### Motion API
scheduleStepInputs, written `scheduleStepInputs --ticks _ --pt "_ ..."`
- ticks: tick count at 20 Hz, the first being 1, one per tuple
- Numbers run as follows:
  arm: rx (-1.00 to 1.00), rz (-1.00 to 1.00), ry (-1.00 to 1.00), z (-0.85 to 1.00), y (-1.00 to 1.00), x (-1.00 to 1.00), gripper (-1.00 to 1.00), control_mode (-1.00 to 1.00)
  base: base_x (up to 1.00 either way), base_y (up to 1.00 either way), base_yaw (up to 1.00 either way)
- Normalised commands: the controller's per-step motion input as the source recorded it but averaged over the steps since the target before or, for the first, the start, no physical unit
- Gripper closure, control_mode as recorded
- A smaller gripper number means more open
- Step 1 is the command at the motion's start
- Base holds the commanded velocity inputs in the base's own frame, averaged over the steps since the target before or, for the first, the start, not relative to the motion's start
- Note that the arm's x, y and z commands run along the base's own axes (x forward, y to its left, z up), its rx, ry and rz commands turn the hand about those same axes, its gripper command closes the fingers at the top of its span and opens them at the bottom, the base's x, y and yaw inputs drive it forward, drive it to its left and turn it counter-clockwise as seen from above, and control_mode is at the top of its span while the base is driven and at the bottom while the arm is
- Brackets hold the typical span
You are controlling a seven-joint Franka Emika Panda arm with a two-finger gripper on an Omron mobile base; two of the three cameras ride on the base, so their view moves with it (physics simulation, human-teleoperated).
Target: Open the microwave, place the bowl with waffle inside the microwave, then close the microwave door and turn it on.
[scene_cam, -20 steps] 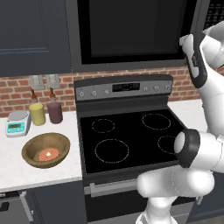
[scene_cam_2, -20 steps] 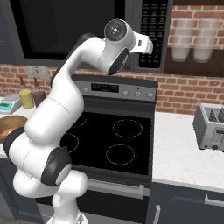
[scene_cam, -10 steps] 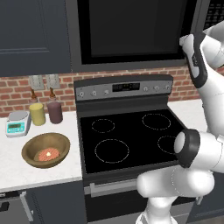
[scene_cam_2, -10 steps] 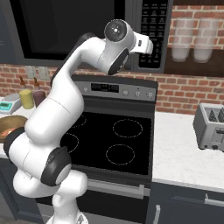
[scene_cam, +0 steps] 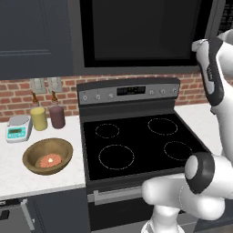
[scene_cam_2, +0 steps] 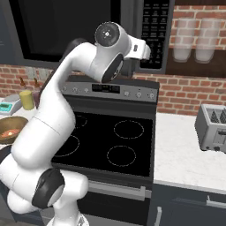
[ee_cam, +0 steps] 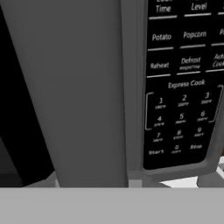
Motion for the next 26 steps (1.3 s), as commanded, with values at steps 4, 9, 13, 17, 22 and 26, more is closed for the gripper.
scheduleStepInputs --ticks 4,9,13,17,22,26 --pt "0.0 -0.25 -0.14 0.18 0.34 -1.0 1.0 -1.0 0.0 0.0 0.0" --pt "0.0 -0.28 -0.07 0.13 0.5 -1.0 1.0 -1.0 0.0 0.0 0.0" --pt "0.0 -0.31 0.0 0.1 0.5 -1.0 1.0 -1.0 0.0 0.0 0.0" --pt "0.0 -0.28 0.0 0.17 0.31 -1.0 1.0 -1.0 0.0 0.0 0.0" --pt "-0.04 -0.21 -0.05 0.07 0.22 -1.0 1.0 -1.0 0.0 0.0 0.0" --pt "-0.06 -0.11 -0.3 0.0 0.21 -1.0 1.0 -1.0 0.0 0.0 0.0"
